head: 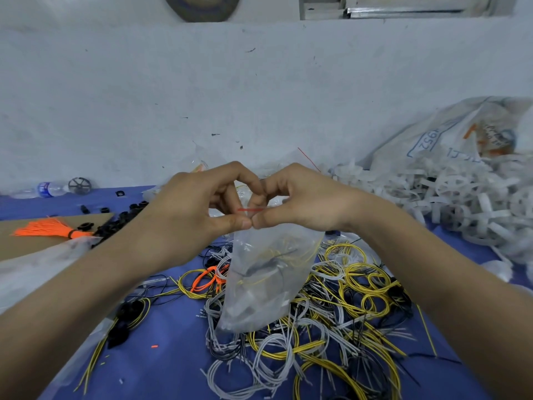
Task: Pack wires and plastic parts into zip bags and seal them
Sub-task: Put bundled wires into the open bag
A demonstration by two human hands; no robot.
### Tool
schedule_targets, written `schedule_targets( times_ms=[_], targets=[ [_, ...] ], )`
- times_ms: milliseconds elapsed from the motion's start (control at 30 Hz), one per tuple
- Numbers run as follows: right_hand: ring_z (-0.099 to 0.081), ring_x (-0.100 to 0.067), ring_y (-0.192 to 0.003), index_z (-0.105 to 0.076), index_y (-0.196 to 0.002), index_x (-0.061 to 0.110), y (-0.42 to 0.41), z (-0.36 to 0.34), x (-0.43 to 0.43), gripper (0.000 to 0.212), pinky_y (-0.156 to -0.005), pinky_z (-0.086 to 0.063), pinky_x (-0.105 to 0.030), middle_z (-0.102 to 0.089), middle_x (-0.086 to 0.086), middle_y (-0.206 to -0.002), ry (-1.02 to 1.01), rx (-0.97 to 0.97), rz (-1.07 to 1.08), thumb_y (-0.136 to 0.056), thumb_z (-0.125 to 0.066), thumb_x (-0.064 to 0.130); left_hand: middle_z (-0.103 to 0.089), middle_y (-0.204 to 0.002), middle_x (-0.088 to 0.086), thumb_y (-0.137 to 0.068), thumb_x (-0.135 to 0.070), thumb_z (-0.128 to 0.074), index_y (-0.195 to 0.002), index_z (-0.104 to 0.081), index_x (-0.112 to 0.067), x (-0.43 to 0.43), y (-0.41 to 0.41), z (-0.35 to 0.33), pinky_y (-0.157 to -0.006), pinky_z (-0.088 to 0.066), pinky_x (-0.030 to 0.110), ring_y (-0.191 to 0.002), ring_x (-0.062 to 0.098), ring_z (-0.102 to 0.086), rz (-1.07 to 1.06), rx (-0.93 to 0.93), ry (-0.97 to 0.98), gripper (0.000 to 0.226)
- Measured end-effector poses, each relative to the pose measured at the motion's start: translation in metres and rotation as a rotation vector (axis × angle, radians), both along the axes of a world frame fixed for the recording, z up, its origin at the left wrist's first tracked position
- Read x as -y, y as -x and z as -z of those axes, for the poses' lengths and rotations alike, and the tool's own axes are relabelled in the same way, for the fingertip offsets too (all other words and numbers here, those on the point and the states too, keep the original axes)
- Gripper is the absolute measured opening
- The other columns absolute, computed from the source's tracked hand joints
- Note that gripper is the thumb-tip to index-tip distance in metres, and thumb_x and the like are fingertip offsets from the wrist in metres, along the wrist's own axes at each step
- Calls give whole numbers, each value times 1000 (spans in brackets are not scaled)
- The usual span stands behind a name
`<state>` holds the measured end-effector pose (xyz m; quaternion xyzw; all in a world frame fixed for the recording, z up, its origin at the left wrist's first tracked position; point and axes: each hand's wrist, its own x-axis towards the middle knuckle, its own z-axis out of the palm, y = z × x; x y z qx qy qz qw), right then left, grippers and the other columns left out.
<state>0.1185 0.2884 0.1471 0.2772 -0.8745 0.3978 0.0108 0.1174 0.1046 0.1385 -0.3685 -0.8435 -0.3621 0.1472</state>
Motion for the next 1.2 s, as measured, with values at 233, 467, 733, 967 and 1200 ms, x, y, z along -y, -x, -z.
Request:
schedule_targets(
  times_ms=[233, 467, 733, 967, 1200],
  targets=[
    [-54, 8, -67, -66, -72, 22, 2, 3, -2, 15, -67, -36, -3, -63, 13, -70, -6, -107, 21, -79, -72, 11, -65, -72, -8, -75, -6, -76, -88, -57, -29, 1, 3, 2, -69, -50, 13, -64, 6, -61, -10, 1, -14, 33],
    [-55, 5, -72, -64, -74, 23, 3, 8, -4, 15, -74, -38, -9, -62, 15, -73, -38, -185, 83, -81, -72, 12, -63, -63, -3, -80, -16, -70, -76, -64, -27, -4, 10, 7, -63, -48, 29, -58, 13, -58, -101, 22, 61, 13],
    [-56, -2, -78, -67, -79, 18, 1, 10, -8, 6, -78, -38, -14, -64, 10, -79, -69, -196, 102, -81, -71, 14, -59, -60, 0, -76, -19, -64, -66, -63, -25, -5, 9, 9, -57, -41, 26, -58, 15, -51, -116, -59, 102, 11],
    [-55, 1, -76, -67, -78, 17, 3, 15, -11, 8, -79, -37, -11, -62, 13, -78, -29, -257, 109, -80, -73, 13, -57, -64, -7, -69, -27, -55, -65, -61, -25, -4, 9, 10, -58, -39, 23, -64, 11, -50, -96, -164, 151, 8],
    [-50, 0, -79, -70, -85, 13, 3, 17, -9, 5, -81, -35, -14, -58, 17, -80, -83, -308, 110, -81, -72, 15, -58, -64, -11, -73, -32, -57, -67, -62, -25, -7, 13, 14, -59, -40, 23, -67, 5, -54, -107, -227, 191, 11]
  ],
)
